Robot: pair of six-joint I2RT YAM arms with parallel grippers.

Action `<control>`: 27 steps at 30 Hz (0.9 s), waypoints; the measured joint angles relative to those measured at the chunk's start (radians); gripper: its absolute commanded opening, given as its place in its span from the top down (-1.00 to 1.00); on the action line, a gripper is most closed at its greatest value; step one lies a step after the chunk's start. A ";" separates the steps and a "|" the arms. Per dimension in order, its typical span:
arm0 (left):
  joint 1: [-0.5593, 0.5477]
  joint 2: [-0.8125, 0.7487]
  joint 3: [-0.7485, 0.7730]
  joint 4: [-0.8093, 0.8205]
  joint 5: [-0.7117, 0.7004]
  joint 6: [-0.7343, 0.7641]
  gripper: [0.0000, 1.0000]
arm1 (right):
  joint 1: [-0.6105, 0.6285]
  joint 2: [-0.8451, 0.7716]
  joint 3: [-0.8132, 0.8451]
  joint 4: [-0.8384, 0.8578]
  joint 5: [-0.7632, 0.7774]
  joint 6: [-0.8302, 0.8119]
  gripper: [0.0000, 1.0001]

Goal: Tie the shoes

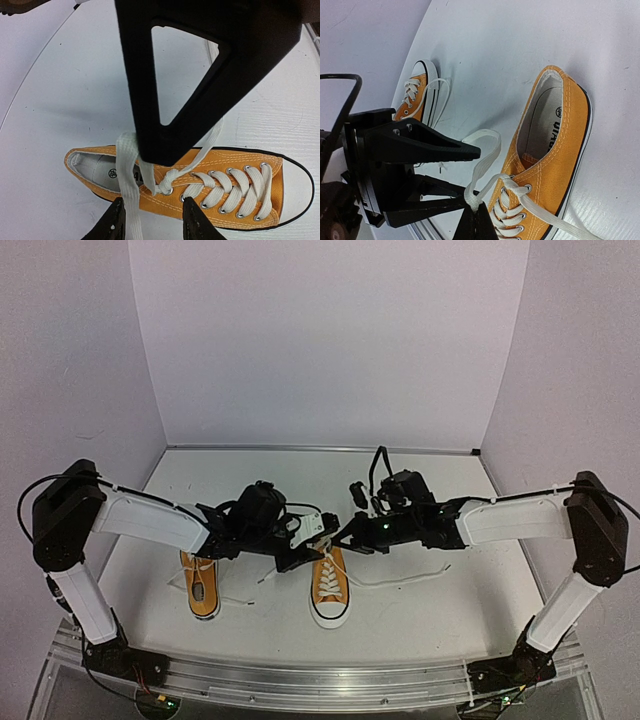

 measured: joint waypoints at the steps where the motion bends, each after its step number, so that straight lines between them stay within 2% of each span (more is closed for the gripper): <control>1: -0.003 0.009 0.004 0.003 0.000 0.000 0.18 | 0.000 0.000 0.000 0.000 0.001 0.000 1.00; 15: -0.021 0.062 0.033 0.024 -0.035 -0.010 0.15 | 0.000 -0.018 -0.008 0.000 0.011 0.000 1.00; 23: -0.021 0.061 0.017 0.060 -0.087 -0.026 -0.01 | 0.000 -0.022 -0.013 -0.001 0.012 0.000 1.00; 27: -0.021 0.061 0.017 0.068 -0.088 -0.029 0.04 | 0.000 -0.022 -0.013 -0.001 0.012 0.000 1.00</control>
